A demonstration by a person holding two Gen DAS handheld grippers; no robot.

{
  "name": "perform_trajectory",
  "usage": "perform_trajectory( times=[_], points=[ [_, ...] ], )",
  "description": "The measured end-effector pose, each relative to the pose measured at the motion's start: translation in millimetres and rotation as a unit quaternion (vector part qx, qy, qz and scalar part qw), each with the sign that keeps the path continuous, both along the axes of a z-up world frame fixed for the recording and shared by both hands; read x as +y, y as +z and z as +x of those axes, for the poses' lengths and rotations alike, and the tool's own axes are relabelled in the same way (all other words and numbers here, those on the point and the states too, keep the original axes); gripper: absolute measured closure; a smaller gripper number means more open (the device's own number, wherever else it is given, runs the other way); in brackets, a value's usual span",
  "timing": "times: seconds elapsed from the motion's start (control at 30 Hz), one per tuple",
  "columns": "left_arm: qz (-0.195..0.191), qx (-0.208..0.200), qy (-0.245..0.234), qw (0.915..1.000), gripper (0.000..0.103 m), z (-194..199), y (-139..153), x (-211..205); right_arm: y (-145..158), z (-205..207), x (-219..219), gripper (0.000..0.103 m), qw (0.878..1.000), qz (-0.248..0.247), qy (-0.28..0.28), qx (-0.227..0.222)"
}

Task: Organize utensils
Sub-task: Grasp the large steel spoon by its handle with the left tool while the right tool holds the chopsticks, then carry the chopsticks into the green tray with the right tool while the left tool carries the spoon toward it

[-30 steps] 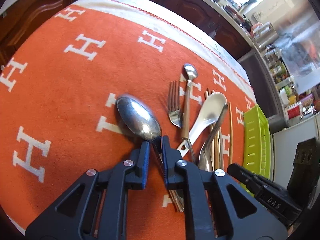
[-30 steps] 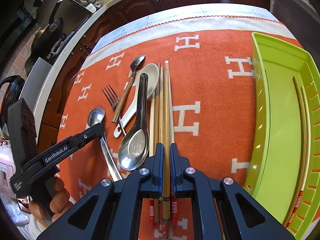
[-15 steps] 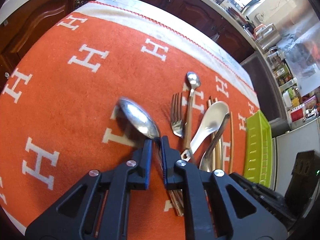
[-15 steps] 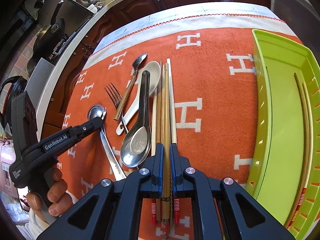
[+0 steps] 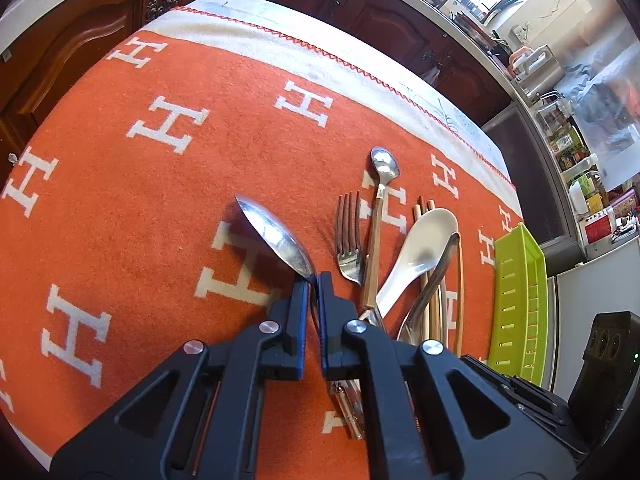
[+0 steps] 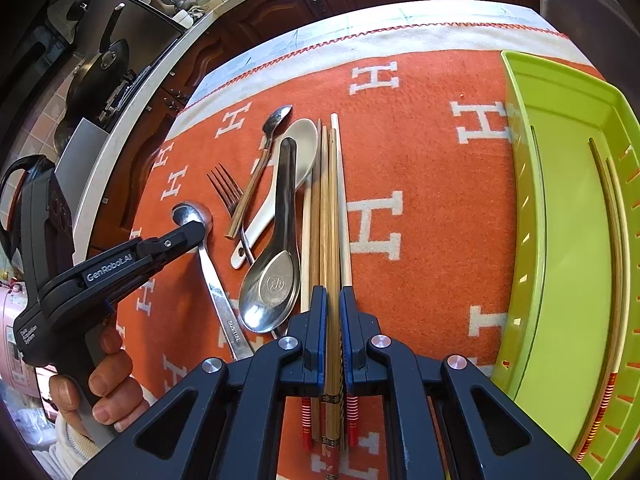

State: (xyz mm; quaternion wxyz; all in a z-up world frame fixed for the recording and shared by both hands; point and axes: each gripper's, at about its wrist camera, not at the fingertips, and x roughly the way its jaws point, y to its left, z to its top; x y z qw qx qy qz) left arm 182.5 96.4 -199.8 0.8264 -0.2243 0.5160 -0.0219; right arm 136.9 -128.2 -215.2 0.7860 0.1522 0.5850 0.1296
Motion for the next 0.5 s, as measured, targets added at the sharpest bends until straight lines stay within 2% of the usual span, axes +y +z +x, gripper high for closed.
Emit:
perform_trajectory(
  times=[0.3, 0.5],
  points=[
    [-0.020, -0.024, -0.053, 0.9981, 0.102, -18, 29, -13, 6, -6, -10, 0.097, 1.000, 0.008, -0.009, -0.006],
    [-0.039, -0.049, -0.101, 0.9929, 0.102, -40, 58, -26, 22, -15, -17, 0.097, 1.000, 0.017, -0.014, -0.023]
  ],
)
